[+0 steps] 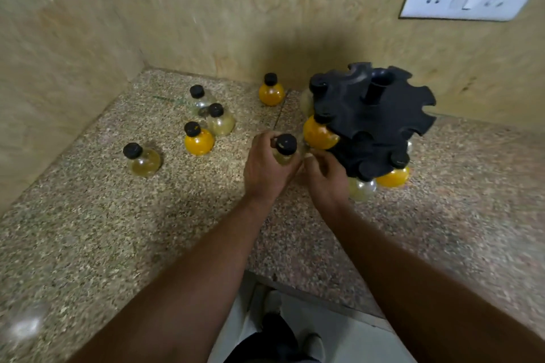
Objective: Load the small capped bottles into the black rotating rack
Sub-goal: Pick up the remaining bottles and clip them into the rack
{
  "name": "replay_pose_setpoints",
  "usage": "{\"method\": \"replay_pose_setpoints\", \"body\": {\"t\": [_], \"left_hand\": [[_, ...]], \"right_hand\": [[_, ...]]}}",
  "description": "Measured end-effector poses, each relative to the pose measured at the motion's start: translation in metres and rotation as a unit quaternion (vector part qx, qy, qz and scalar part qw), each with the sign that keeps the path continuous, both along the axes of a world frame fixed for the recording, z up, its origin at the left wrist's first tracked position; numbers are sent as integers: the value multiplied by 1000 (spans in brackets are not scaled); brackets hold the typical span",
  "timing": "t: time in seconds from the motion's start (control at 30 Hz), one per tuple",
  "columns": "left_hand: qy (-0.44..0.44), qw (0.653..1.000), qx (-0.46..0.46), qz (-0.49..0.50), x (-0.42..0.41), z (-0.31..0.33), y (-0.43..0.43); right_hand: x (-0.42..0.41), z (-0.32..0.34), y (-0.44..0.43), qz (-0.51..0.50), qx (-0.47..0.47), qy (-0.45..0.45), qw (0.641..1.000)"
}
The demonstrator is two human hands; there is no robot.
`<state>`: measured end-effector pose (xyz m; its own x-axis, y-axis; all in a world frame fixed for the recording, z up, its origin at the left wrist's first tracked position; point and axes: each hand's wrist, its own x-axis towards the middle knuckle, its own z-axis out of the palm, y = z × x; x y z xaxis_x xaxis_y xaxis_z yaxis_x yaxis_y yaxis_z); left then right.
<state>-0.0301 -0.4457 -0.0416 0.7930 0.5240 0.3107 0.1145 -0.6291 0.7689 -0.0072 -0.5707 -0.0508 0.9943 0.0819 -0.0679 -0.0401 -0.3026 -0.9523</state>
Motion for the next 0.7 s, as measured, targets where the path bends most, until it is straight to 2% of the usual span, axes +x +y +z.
{"method": "replay_pose_setpoints", "body": {"t": [0.13,0.3,0.57,0.7], "left_hand": [[0,999,-5,-44,-4,8,-22],[-11,994,3,-107,-2,20,-42],[-12,982,25,-185,16,39,-69],[3,981,55,-188,30,45,-76]], "right_hand": [[-2,16,-25,-70,96,41,992],[10,38,-57,-160,212,117,957],[32,56,-86,-208,250,114,939],[43,59,-92,-171,239,130,947]]}}
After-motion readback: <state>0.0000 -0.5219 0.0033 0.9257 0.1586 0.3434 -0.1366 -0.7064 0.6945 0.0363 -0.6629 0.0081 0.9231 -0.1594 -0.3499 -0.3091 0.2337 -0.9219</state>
